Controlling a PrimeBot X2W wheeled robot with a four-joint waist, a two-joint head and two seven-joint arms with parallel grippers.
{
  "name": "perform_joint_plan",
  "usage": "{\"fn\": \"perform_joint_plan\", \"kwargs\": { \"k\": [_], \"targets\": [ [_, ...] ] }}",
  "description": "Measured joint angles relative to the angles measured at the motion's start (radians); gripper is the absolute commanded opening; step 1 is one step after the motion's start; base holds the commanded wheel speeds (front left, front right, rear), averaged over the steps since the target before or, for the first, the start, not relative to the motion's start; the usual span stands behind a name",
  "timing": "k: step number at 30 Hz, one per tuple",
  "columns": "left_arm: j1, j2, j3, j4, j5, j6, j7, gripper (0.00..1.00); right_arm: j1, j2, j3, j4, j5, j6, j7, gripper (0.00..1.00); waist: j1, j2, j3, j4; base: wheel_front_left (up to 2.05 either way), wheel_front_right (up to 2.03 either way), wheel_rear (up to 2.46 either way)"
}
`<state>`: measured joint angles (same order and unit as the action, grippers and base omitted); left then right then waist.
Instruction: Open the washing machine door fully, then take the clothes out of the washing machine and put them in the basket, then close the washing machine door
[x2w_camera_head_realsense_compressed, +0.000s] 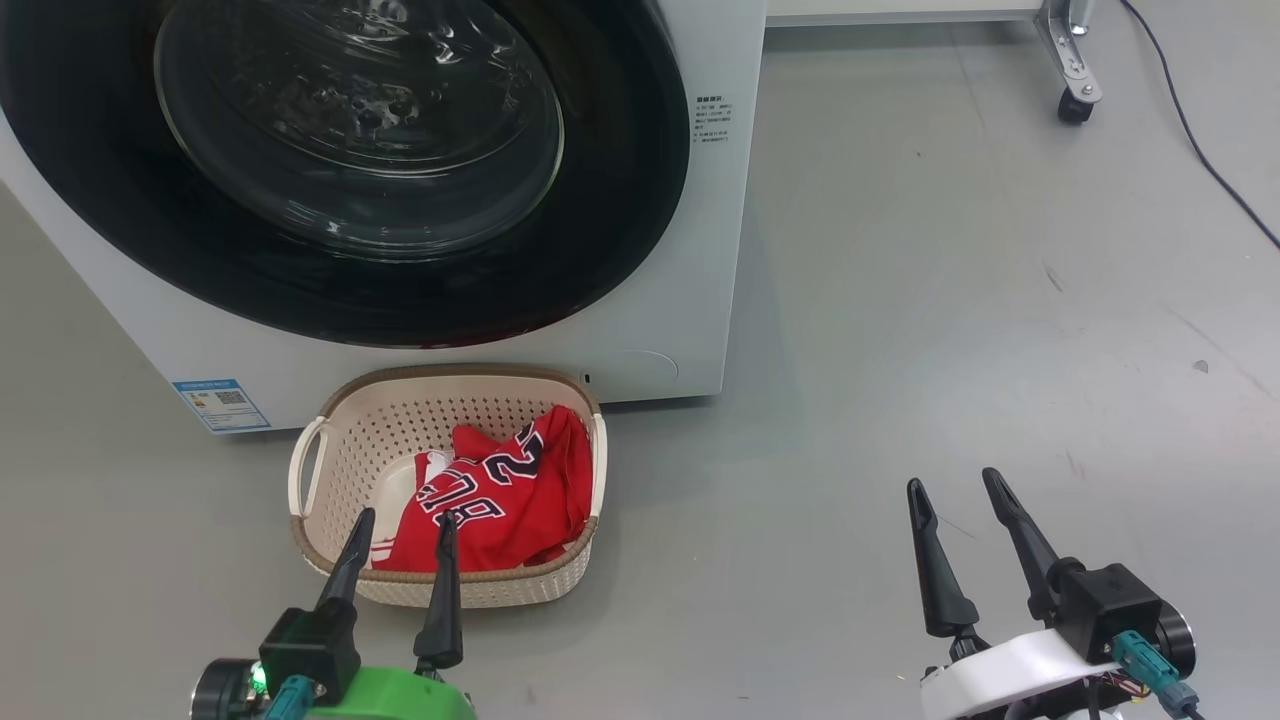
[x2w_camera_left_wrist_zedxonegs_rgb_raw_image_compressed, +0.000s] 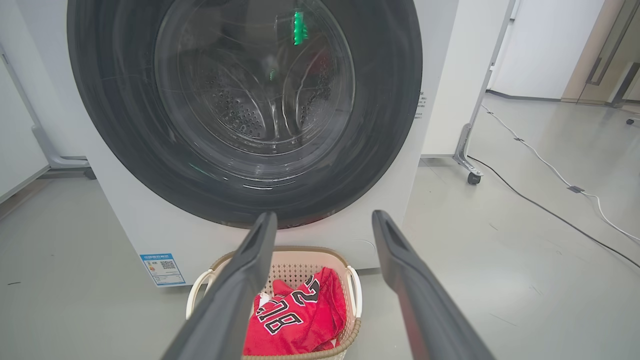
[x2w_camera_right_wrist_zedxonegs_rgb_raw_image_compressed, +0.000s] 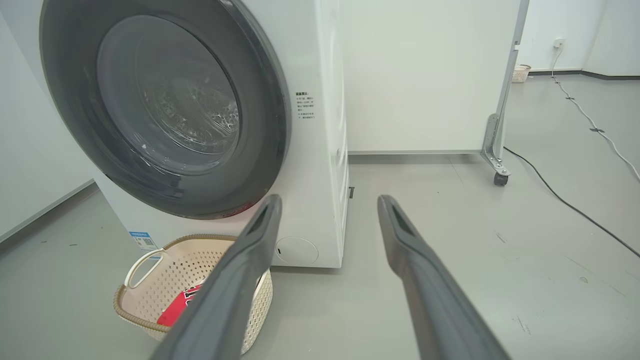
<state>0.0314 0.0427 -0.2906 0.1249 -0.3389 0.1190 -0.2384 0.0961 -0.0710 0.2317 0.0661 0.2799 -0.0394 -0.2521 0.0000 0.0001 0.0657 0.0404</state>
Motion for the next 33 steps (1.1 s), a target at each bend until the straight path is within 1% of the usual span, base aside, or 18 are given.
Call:
{"fn": "perform_joint_plan", "kwargs": {
  "k": [2, 3, 8, 13, 18, 23, 33],
  "targets": [
    [0.000, 0.000, 0.000, -0.001, 0.000, 0.000, 0.001, 1.00, 0.001, 0.000, 0.000, -0.003, -0.001, 0.000, 0.000, 1.00, 0.0000, 0.0000, 0.000, -0.001, 0.00, 0.00, 0.00],
    [0.000, 0.000, -0.001, 0.001, 0.000, 0.000, 0.001, 0.00, 0.002, 0.001, 0.000, -0.001, -0.001, 0.001, 0.000, 0.00, 0.0000, 0.0000, 0.000, -0.001, 0.00, 0.00, 0.00],
    [0.014, -0.003, -0.008, 0.047, 0.000, 0.000, 0.001, 0.00, 0.020, 0.009, 0.004, 0.047, 0.001, 0.002, 0.002, 0.00, 0.0000, 0.0000, 0.000, -0.001, 0.00, 0.00, 0.00],
    [0.034, -0.003, -0.013, 0.036, -0.032, -0.002, 0.001, 0.00, 0.032, 0.009, 0.006, 0.040, 0.035, 0.003, 0.002, 0.00, 0.0000, 0.0000, -0.001, -0.003, 0.00, 0.00, 0.00],
    [0.038, -0.003, -0.012, 0.020, -0.095, -0.011, 0.001, 0.00, 0.038, 0.009, 0.007, 0.029, 0.097, 0.012, 0.002, 0.00, 0.0000, 0.0000, -0.005, -0.006, 0.00, 0.00, 0.00],
    [0.038, -0.003, 0.004, 0.012, -0.183, -0.022, 0.010, 0.00, 0.038, 0.010, -0.005, 0.024, 0.180, 0.021, 0.012, 0.00, 0.0000, 0.0000, -0.007, -0.007, 0.00, 0.00, 0.00],
    [0.038, 0.000, 0.037, 0.009, -0.319, -0.037, 0.041, 0.00, 0.035, 0.010, -0.042, 0.024, 0.329, 0.021, 0.041, 0.00, 0.0000, 0.0000, -0.012, -0.011, 0.00, 0.00, 0.00]
  ]
}}
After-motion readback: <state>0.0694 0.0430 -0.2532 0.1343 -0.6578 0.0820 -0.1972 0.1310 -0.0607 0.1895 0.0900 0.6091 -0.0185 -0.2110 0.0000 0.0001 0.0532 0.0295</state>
